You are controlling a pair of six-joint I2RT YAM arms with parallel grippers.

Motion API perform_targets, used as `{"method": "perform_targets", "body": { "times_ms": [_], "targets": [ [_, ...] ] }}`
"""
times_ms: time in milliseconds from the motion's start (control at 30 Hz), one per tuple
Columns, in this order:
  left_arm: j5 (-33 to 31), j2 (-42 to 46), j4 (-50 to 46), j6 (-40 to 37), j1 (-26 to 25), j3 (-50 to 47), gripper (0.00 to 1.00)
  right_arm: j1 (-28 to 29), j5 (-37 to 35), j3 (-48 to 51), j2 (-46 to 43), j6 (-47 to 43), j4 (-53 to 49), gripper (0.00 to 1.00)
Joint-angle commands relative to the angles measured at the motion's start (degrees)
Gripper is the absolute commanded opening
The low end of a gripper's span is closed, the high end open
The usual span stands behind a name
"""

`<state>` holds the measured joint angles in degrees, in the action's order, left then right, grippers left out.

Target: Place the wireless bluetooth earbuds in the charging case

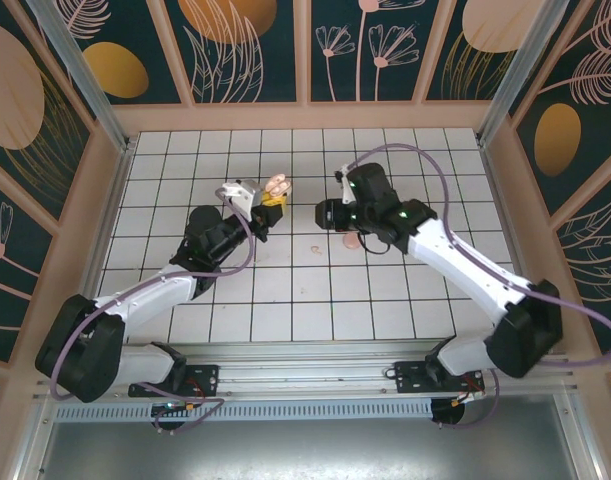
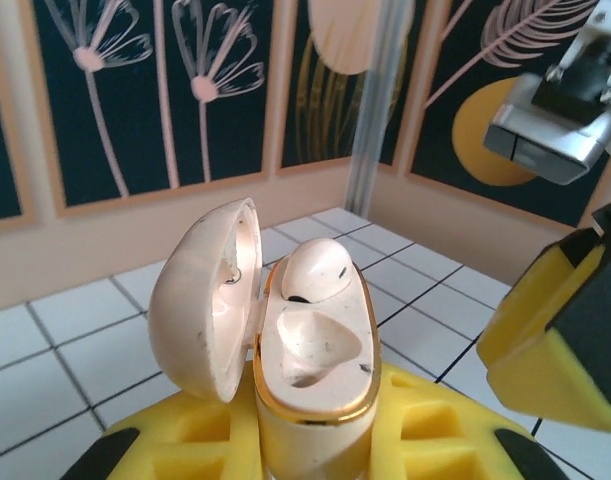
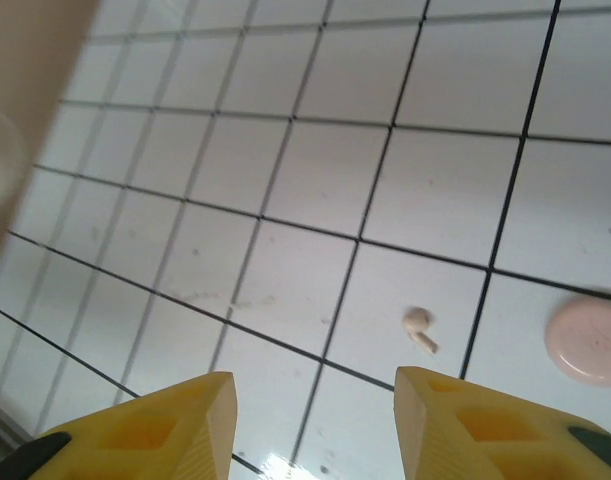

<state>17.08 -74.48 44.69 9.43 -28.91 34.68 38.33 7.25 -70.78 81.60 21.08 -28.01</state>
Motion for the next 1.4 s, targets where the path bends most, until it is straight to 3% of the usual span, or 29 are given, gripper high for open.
{"method": "perform_targets", "body": {
  "times_ms": [0, 200, 600, 1367],
  "targets": [
    [0.46, 1.49, 2.2, 6.56, 2.86, -3.66, 0.17, -0.57, 0.36, -5.29, 6.33, -7.34, -12.14, 0.45],
    [-0.3, 5.35, -0.24, 8.1, 5.66, -7.96, 0.17, -2.2, 1.88, -11.63, 18.76, -9.47, -17.46, 0.44],
    [-3.5, 10.65, -3.76, 8.32, 5.78, -11.23, 0.17, -2.25, 5.76, -22.99, 37.21, -10.89, -20.93, 0.4],
    [-2.91, 10.41, -3.47, 8.71, 5.79, -11.04, 0.17, -0.81, 5.22, -25.1, 44.14, -10.69, -20.94, 0.35]
  ]
}}
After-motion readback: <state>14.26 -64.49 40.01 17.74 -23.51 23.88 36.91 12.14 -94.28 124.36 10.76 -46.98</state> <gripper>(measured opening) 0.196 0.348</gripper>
